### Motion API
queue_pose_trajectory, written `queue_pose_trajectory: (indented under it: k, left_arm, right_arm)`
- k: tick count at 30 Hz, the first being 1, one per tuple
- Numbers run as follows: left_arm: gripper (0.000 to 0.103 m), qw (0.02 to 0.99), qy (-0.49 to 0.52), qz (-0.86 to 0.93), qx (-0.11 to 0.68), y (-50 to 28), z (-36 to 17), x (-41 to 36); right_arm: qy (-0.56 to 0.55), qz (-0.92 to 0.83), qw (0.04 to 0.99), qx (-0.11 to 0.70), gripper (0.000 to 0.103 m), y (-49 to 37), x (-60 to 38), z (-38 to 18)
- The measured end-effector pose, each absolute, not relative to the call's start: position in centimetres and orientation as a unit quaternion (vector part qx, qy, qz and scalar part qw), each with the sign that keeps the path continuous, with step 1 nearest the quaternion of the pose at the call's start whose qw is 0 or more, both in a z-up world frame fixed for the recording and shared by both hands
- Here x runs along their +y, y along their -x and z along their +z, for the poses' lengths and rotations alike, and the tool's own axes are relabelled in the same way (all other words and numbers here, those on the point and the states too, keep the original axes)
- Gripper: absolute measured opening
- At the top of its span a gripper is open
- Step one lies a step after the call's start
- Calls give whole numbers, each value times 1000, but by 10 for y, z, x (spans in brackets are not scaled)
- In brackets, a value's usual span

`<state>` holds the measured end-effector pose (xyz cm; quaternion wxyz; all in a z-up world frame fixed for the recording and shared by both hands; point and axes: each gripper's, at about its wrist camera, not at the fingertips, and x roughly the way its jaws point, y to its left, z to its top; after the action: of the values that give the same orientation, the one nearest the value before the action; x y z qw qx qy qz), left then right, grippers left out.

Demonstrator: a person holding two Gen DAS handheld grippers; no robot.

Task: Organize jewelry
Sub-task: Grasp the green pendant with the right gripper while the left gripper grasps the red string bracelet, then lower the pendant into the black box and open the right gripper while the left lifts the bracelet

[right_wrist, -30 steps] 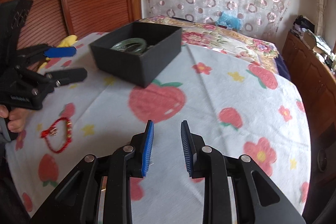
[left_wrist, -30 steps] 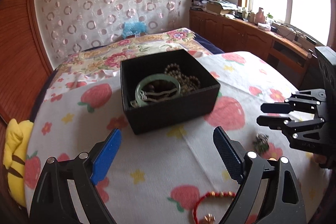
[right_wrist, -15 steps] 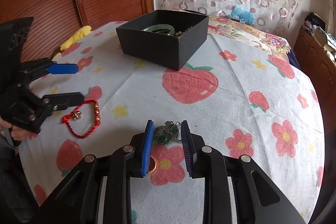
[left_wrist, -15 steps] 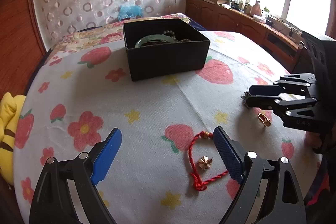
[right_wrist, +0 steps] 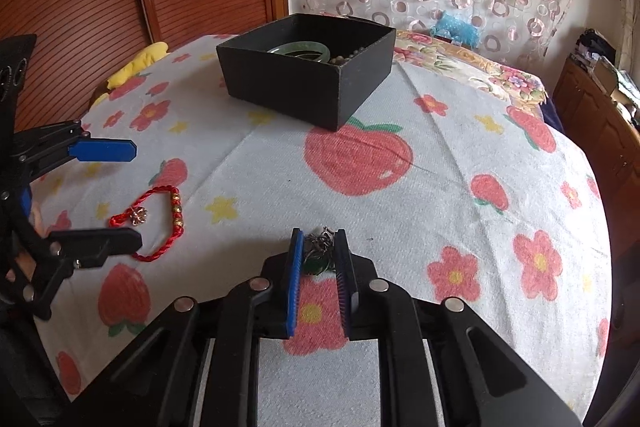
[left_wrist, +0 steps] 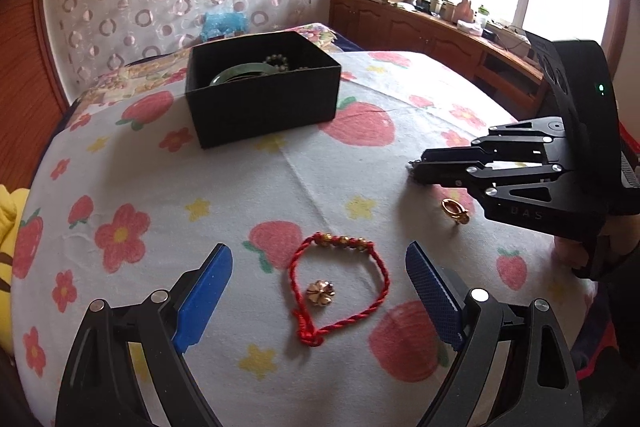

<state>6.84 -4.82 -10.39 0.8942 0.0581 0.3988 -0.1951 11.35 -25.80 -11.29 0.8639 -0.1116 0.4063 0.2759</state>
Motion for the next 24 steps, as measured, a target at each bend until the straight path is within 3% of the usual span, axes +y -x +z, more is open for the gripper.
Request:
queue_pose_trajectory:
  k: [9, 15, 22, 24]
  left_arm:
    - [79, 884, -89, -198, 413, -71, -113, -67]
    - [63, 883, -91, -194, 417, -75, -114, -66]
    - [9, 886, -78, -195, 413, -75, -112, -59]
    - [5, 887, -70, -193, 413, -74, -112, -55]
  right_arm:
    - [102, 277, 863, 409, 17, -115, -261, -113]
    - [101, 277, 863, 410, 17, -116, -262, -112]
    - [100, 278, 863, 410, 17, -116, -262, -113]
    - [100, 278, 863, 410, 17, -116, -262, -113]
